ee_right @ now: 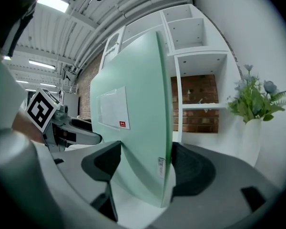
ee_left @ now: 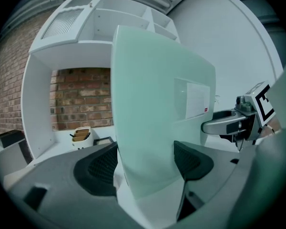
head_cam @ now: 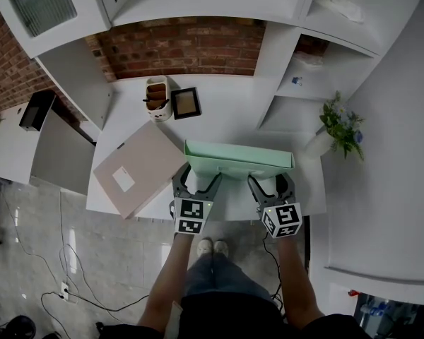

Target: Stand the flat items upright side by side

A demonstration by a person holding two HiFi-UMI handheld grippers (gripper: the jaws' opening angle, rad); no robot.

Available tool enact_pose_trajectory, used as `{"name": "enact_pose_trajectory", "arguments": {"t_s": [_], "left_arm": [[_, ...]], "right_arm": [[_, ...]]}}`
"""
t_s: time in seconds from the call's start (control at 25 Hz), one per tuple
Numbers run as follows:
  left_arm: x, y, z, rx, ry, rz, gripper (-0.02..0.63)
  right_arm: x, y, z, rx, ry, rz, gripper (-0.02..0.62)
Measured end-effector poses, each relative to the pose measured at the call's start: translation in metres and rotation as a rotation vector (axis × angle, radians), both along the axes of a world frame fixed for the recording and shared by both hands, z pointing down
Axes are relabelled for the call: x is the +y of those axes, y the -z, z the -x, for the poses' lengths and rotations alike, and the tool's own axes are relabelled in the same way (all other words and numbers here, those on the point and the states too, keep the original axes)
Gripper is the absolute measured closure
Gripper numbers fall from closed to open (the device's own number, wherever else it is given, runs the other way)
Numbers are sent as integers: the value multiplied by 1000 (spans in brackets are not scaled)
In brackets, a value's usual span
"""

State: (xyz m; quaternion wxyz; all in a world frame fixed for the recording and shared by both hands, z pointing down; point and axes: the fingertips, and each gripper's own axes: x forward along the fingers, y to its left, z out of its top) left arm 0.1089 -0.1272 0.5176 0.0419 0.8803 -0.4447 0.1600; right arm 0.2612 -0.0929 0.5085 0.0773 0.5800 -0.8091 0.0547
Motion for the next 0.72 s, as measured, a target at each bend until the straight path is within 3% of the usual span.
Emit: {"name": "enact_pose_trajectory", "arguments": {"t_s": [0.2,0.72], "left_arm": [[-5,0,-1,4,-14,27,265],[0,0,0,3,6,-2,265]], "right_arm": [[-6,-1,-2,4,23,16,279],[1,0,-4,27,136,36,269]]}}
